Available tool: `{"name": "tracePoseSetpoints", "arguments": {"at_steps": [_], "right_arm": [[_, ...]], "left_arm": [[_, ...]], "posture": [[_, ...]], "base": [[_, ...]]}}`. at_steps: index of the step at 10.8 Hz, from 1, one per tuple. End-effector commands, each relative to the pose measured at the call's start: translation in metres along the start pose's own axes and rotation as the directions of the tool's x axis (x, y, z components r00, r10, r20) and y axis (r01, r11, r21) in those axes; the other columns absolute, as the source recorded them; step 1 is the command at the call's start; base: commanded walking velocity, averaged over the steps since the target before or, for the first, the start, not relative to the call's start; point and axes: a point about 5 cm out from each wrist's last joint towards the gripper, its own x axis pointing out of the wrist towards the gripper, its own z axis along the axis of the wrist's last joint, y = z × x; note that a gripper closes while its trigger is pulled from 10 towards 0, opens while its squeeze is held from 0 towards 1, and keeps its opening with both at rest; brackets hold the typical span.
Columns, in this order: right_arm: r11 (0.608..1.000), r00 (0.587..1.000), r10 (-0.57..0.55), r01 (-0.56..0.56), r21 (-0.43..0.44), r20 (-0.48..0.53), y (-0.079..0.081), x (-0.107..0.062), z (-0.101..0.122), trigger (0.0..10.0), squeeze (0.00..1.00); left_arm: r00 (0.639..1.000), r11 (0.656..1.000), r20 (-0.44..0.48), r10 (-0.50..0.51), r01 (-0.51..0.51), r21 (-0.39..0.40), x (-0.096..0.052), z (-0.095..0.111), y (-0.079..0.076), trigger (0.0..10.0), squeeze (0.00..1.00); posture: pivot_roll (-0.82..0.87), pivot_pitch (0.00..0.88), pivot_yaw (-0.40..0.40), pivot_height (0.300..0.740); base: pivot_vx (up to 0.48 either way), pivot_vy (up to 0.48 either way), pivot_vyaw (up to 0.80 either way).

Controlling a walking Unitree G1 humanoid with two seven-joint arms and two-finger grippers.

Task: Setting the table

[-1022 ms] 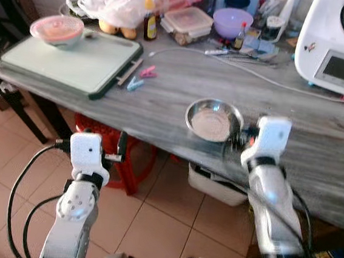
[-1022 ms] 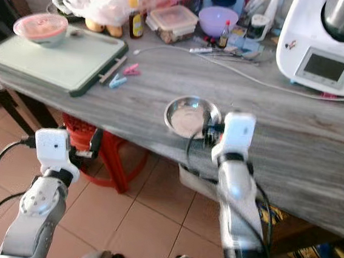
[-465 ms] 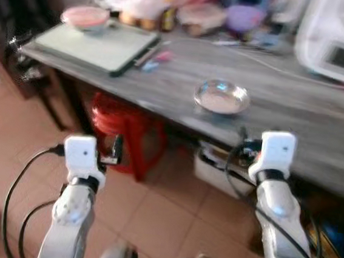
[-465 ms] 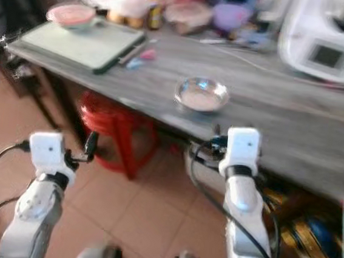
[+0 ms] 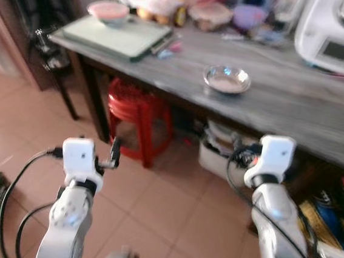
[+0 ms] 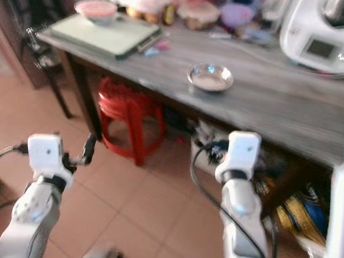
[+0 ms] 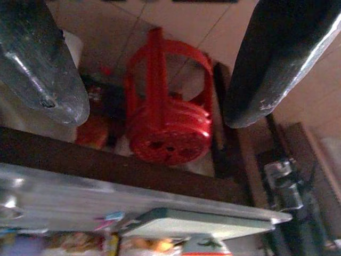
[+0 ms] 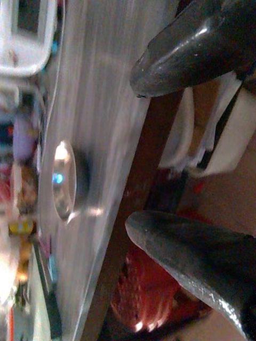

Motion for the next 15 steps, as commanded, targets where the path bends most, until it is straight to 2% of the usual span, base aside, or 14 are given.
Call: {"name": "tracePoseSetpoints", "arguments": {"at_steps": [1, 2, 6, 9, 11, 12, 15], "right_arm": [[1.0, 0.999, 0.019, -0.019, 0.009, 0.027, 0.004, 0.004, 0.009, 10.0, 0.0], [0.999, 1.0, 0.02, -0.02, 0.031, 0.021, 0.004, 0.006, 0.008, 10.0, 0.0], [1.0, 0.999, 0.014, -0.015, 0.01, 0.041, 0.004, 0.011, 0.014, 10.0, 0.0], [0.995, 0.988, 0.06, -0.048, -0.092, 0.14, 0.006, 0.018, 0.033, 10.0, 0.0], [0.994, 0.985, 0.059, -0.044, -0.1, 0.16, 0.005, 0.018, 0.037, 10.0, 0.0], [0.995, 0.989, 0.057, -0.045, -0.087, 0.137, 0.006, 0.017, 0.034, 10.0, 0.0], [0.991, 0.982, 0.088, -0.07, -0.11, 0.167, 0.012, 0.018, 0.036, 10.0, 0.0]], "left_arm": [[1.0, 1.0, -0.008, 0.0, 0.0, -0.002, -0.001, -0.001, 0.002, 10.0, 0.0], [1.0, 1.0, 0.002, -0.02, 0.02, -0.008, 0.0, 0.001, -0.001, 10.0, 0.0], [0.995, 0.994, 0.041, -0.095, 0.096, -0.044, -0.001, 0.008, -0.008, 10.0, 0.0], [0.995, 0.995, 0.042, -0.085, 0.087, -0.05, -0.001, 0.008, -0.008, 10.0, 0.0], [0.993, 0.993, 0.062, -0.096, 0.099, -0.058, -0.001, 0.012, -0.009, 10.0, 0.0], [0.993, 0.993, 0.062, -0.099, 0.103, -0.059, -0.001, 0.012, -0.009, 10.0, 0.0], [0.992, 0.992, 0.066, -0.11, 0.114, -0.061, 0.0, 0.012, -0.009, 10.0, 0.0]], "posture": [[-0.02, 0.083, 0.033, 0.74], [-0.02, 0.083, 0.033, 0.74], [-0.02, 0.084, 0.035, 0.74], [-0.02, 0.082, 0.032, 0.74], [-0.02, 0.082, 0.025, 0.74], [-0.02, 0.078, 0.024, 0.74], [-0.02, 0.073, 0.032, 0.74]], "base": [[0.0, 0.0, 0.0], [0.0, 0.0, -0.79], [0.0, 0.0, -0.78], [0.0, 0.0, -0.68], [0.0, 0.0, 0.0], [0.0, 0.0, -0.8], [0.0, -0.167, -0.71]]}}
